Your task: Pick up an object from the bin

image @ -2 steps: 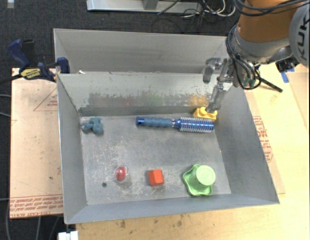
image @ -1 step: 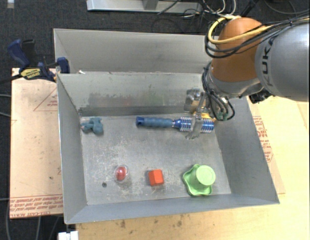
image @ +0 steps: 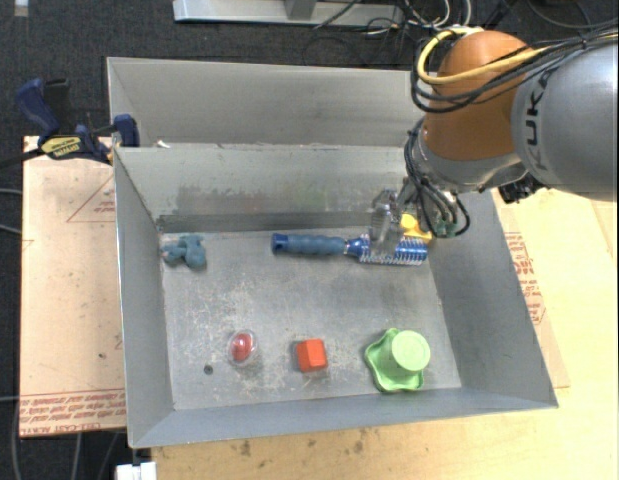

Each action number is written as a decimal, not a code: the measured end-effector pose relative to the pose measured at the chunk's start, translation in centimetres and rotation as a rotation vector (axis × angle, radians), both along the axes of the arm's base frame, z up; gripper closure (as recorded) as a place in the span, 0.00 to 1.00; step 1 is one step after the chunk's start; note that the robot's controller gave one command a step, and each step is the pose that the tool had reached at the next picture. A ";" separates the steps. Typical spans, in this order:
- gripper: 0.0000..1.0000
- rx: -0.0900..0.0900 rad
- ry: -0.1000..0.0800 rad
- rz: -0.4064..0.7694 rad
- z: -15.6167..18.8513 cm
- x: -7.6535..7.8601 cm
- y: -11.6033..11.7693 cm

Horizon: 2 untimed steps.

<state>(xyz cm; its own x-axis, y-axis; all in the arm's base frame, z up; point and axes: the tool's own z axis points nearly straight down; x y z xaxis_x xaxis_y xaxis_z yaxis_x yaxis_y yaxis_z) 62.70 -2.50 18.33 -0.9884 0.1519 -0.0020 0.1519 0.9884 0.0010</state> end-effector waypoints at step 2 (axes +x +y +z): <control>0.00 0.002 0.007 -0.109 -10.5 2.1 2.9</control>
Offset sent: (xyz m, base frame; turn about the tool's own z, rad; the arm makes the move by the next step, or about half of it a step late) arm 0.0000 0.0000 0.0000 0.0000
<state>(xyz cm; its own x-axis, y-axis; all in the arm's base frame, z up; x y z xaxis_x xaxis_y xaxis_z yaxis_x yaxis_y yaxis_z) 64.85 0.39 7.78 -0.9661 0.2582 0.0056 0.2582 0.9661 0.0011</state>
